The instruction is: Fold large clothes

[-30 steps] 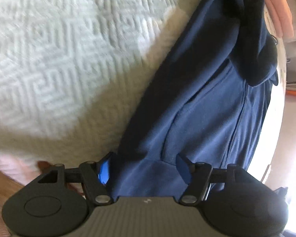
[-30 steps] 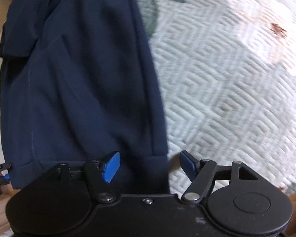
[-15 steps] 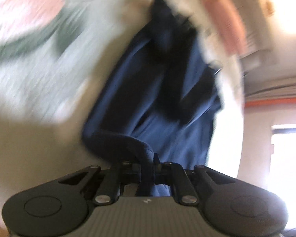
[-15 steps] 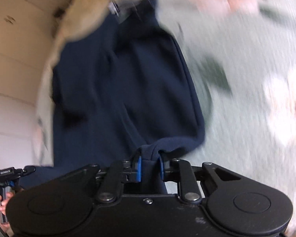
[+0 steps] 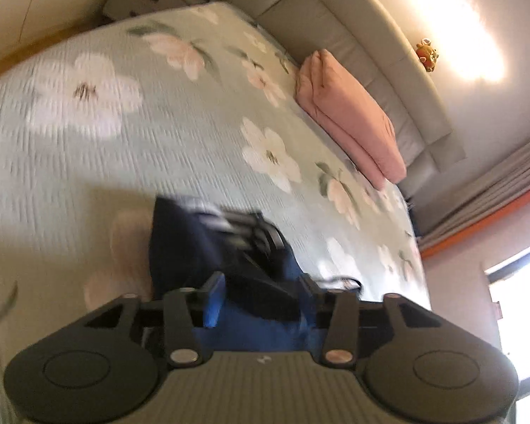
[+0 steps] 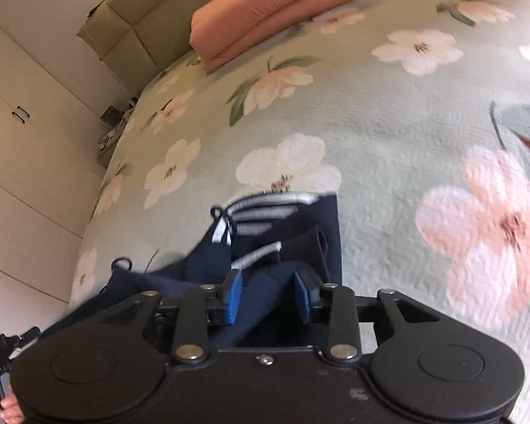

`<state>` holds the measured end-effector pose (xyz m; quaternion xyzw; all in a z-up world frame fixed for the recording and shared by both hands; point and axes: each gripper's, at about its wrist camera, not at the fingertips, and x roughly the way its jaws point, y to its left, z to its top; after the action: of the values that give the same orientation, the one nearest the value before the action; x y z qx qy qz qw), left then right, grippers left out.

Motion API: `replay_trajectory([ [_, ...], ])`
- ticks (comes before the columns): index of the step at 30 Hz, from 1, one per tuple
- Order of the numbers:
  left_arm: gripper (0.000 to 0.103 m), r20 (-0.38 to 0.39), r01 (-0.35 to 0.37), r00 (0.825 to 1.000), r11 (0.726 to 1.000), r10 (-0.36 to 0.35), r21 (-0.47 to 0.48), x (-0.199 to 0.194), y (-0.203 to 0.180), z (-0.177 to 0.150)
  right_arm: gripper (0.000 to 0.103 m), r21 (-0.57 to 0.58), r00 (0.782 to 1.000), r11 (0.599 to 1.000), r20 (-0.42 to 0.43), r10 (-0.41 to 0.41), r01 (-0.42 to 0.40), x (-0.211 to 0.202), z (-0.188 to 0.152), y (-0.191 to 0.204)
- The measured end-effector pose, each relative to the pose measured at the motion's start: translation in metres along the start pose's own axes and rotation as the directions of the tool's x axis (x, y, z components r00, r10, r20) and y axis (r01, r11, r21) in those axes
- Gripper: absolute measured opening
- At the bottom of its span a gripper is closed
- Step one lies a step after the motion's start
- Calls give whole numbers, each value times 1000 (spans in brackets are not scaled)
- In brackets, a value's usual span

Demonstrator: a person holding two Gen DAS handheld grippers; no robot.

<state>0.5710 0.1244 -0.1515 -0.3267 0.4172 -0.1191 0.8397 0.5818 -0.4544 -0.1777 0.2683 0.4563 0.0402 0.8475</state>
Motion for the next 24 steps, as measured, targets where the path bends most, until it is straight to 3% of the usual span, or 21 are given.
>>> replay_trajectory([
  [4, 56, -22, -70, 997, 990, 73, 120, 7, 0, 4, 79, -164, 996, 982, 38, -85, 90, 3, 0, 12],
  [7, 64, -70, -76, 993, 981, 90, 178, 18, 4, 5, 80, -281, 996, 956, 9, -90, 89, 15, 4, 19],
  [11, 66, -93, -120, 985, 961, 146, 248, 46, 8, 7, 80, -377, 992, 921, -36, -125, 102, 40, 11, 24],
  [18, 70, -57, -159, 982, 953, 179, 259, 72, 12, 23, 80, -299, 992, 953, -92, -84, 53, 90, 39, 6],
  [22, 71, -55, -181, 977, 938, 206, 297, 83, 12, 30, 80, -274, 989, 961, -126, -71, 34, 110, 44, 1],
  [24, 71, -74, -164, 978, 943, 193, 291, 91, 14, 33, 80, -276, 987, 961, -147, -66, 23, 118, 43, 2],
])
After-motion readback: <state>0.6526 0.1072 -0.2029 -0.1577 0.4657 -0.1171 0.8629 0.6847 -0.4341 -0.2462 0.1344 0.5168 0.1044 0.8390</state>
